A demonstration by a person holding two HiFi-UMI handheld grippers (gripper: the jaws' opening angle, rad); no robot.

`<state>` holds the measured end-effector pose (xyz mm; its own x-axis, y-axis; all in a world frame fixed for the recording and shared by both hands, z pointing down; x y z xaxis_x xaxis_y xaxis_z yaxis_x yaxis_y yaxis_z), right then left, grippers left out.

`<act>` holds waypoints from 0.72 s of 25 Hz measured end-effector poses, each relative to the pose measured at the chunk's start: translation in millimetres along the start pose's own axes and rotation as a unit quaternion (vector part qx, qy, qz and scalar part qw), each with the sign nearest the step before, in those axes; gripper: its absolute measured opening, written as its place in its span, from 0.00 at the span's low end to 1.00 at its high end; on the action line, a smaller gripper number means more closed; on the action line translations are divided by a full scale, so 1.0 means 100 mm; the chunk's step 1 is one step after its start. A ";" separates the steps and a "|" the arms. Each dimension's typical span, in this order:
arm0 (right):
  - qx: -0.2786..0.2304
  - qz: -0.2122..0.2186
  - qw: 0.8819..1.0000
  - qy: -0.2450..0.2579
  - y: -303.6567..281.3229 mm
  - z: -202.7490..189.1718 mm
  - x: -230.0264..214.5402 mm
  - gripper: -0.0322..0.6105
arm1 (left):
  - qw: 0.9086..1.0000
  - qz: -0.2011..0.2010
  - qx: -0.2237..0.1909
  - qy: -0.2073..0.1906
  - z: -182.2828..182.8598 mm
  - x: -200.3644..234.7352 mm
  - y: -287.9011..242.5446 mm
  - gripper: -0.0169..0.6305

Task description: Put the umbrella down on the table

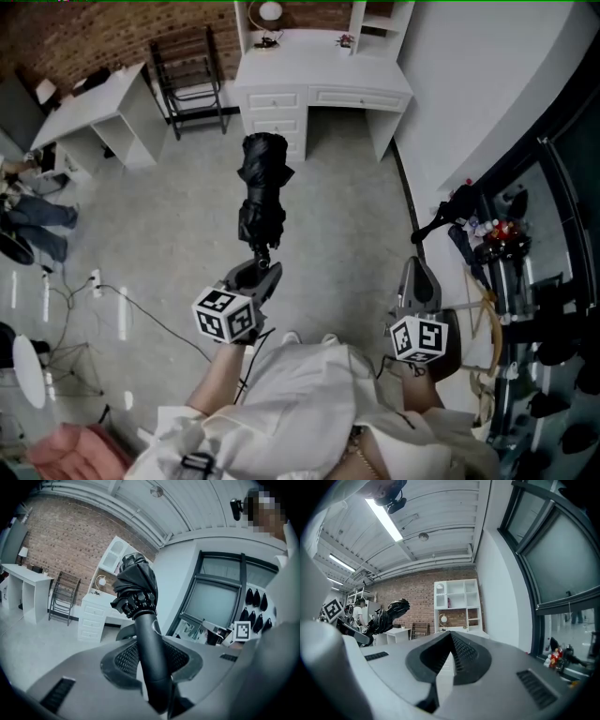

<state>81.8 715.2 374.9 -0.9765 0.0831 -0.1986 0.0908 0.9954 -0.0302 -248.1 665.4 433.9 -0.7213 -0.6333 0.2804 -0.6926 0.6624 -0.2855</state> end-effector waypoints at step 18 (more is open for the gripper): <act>0.009 -0.029 0.999 0.008 -0.09 -0.08 0.19 0.08 | 0.999 -0.002 0.025 -0.031 -0.07 0.29 0.03 0.23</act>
<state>60.7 708.0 379.0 -0.9834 0.0260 -0.1795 0.0371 0.9976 -0.0592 -271.2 652.1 448.0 -0.7162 -0.6603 0.2257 -0.6940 0.6398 -0.3301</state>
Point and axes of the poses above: the fingertips, and each gripper's own axes: y backward along the fingers, x to its left, z out of its top, the point moved 6 cm from there along y, backward along the fingers, and after that the axes turned 10 degrees about -y, right-handed, at the moved point
